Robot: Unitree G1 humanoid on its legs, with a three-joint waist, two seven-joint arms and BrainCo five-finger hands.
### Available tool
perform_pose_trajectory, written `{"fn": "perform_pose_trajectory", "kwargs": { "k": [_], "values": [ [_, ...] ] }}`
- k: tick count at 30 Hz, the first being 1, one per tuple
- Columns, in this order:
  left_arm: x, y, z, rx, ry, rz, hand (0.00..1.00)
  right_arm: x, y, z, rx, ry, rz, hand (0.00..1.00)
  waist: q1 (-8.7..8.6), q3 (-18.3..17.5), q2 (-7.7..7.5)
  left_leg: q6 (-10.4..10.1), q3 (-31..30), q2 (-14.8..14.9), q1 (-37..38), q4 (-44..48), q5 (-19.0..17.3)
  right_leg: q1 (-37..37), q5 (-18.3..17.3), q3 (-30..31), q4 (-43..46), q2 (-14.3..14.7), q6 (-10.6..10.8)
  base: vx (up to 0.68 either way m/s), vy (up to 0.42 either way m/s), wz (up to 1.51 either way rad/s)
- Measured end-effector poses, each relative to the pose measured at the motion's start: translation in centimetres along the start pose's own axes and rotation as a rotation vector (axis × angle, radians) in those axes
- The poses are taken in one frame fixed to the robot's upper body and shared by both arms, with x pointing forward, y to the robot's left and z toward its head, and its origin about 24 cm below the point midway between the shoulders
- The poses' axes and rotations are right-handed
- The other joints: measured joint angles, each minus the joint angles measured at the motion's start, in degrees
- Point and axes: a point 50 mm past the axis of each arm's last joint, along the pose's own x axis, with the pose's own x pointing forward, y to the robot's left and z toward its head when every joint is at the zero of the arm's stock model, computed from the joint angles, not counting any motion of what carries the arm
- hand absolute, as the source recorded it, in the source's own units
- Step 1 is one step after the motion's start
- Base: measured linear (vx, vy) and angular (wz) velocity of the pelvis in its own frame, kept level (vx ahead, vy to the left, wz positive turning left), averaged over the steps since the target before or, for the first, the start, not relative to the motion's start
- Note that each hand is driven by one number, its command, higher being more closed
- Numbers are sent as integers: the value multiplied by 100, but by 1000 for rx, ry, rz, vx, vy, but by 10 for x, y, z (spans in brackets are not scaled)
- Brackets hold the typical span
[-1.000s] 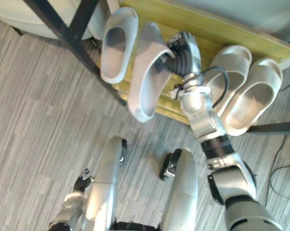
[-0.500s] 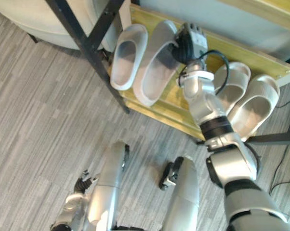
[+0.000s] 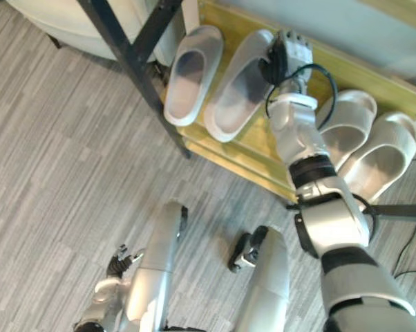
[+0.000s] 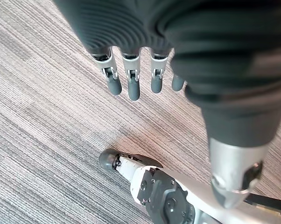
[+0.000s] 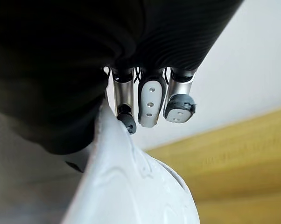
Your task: Organize the slippers on the shoe rack
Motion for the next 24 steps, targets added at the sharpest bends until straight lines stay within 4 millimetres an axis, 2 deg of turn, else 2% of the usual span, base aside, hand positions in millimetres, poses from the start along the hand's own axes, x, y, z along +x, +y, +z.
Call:
{"fn": "perform_pose_trajectory", "kwargs": {
  "k": [2, 14, 24],
  "values": [
    [1, -1, 3, -10, -9, 10, 0, 0, 1, 0, -5, -2, 3, 0, 17, 0, 0, -7, -4, -22, -50, 45, 3, -48, -44, -9, 89, -61, -59, -15, -2, 5],
    [1, -1, 3, -11, -12, 10, 0, -1, -2, 4, 10, -13, -44, 0, 24, 2, -2, -51, -28, 11, -121, 45, 31, -79, -115, -66, 157, -80, -53, -14, -11, 4],
    [2, 1, 3, -14, -11, 19, 0, -19, 8, 13, 207, -5, -55, 0, 4, 32, -47, -48, 74, 67, 24, 20, 28, -29, -154, 41, 148, -64, 32, -14, 0, -3]
  ]
}}
